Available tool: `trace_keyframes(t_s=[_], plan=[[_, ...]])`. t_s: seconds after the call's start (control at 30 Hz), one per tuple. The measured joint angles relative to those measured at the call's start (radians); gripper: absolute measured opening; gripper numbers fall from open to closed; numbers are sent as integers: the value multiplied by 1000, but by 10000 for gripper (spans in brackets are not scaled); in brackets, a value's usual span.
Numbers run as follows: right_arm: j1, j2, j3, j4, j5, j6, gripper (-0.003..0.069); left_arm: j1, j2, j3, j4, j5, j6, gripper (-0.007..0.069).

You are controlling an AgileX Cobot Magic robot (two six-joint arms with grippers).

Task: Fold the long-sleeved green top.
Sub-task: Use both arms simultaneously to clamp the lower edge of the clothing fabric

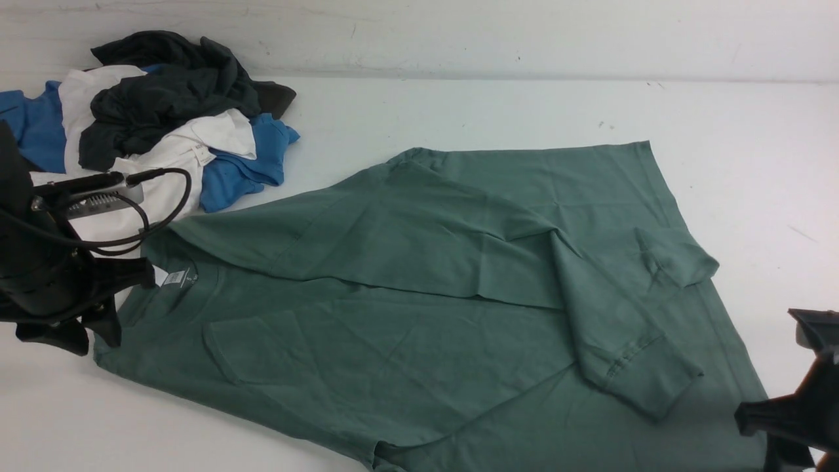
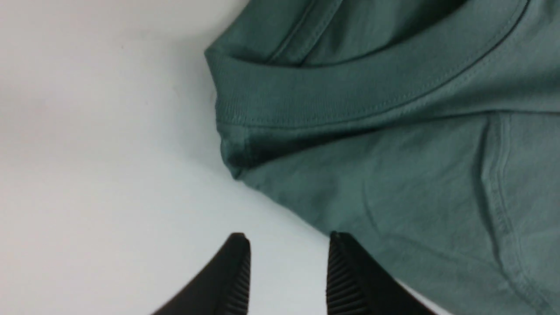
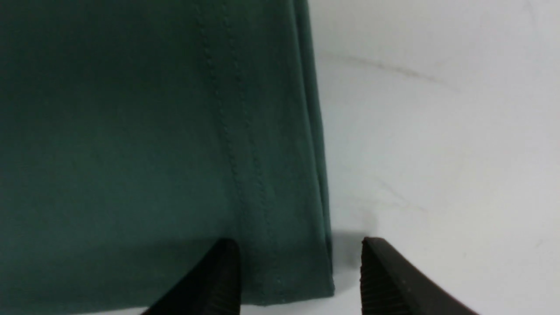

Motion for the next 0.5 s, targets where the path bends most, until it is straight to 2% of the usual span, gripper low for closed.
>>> trace_keyframes(t_s=[0.2, 0.5], plan=[[0, 21, -3, 16, -1, -7, 356, 0, 0, 7, -3, 54, 0, 281], [0, 68, -33, 54, 40, -76, 337, -3, -1, 37, -92, -9, -1, 283]])
